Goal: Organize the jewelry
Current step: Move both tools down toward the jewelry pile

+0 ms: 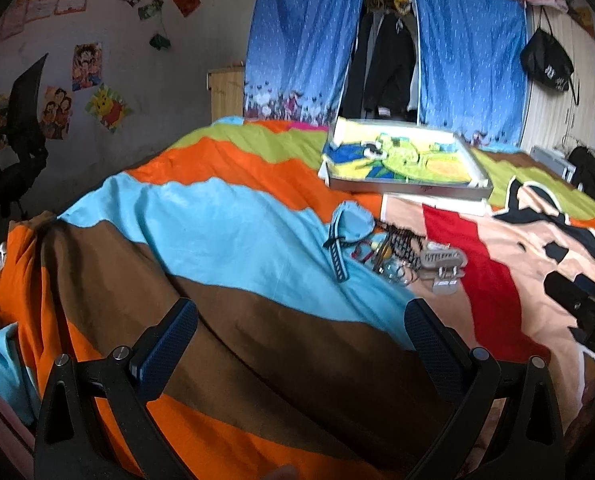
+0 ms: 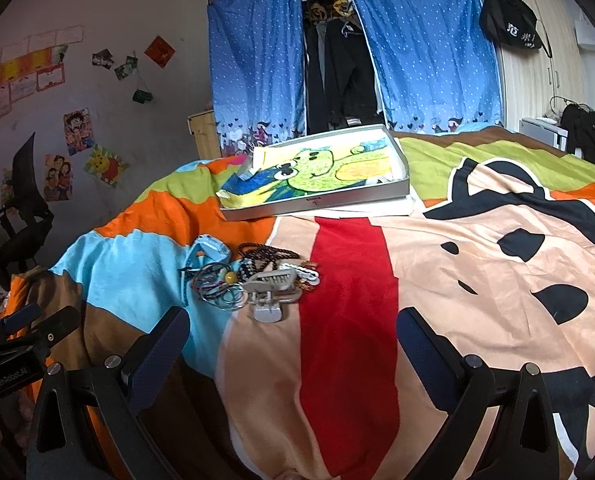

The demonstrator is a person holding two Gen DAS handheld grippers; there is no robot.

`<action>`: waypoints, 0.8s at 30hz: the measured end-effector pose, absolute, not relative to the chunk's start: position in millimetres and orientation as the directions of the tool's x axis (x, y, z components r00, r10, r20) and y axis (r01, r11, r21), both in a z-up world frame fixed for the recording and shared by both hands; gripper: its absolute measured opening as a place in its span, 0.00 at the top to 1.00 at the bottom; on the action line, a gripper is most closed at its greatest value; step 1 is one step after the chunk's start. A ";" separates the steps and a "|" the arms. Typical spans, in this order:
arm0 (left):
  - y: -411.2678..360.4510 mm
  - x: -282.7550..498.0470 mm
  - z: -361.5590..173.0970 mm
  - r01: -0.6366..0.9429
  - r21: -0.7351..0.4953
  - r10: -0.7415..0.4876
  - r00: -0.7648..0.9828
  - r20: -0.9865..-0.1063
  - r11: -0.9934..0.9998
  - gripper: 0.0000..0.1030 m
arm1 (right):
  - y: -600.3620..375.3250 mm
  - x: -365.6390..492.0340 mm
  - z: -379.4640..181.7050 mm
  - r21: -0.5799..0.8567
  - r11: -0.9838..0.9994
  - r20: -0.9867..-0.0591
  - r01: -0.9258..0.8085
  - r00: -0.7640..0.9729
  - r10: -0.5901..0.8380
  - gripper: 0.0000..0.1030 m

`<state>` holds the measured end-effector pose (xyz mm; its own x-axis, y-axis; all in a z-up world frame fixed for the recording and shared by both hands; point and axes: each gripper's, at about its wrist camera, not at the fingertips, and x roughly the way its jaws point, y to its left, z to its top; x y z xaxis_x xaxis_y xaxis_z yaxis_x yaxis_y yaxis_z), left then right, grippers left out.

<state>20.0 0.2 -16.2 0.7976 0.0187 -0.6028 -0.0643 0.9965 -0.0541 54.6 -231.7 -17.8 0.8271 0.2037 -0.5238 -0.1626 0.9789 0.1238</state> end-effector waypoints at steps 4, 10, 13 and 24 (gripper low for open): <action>7.0 39.9 -17.9 -0.038 -0.066 -0.015 0.745 -0.667 0.997 0.01 | -235.6 72.5 -22.4 0.119 0.975 -0.572 -0.189 0.789 0.223 0.00; 22.7 74.2 -13.1 0.015 -0.105 -0.084 0.715 -0.694 0.994 0.01 | -229.3 100.8 -25.2 0.071 0.953 -0.600 -0.296 0.750 0.278 0.00; 27.7 97.9 -14.3 0.073 -0.110 -0.129 0.707 -0.695 0.991 0.01 | -229.3 115.9 -29.5 0.057 0.939 -0.606 -0.339 0.735 0.303 0.00; 24.0 183.0 -35.3 0.201 -0.170 -0.260 0.640 -0.723 0.965 0.09 | -213.2 150.3 -54.8 0.035 0.904 -0.633 -0.426 0.690 0.350 0.00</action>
<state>183.0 24.0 -35.3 0.6395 -0.2603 -0.7234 0.2010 0.9648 -0.1695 150.3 -213.2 -54.8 0.6904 0.3497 -0.6333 -0.4257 0.9042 0.0352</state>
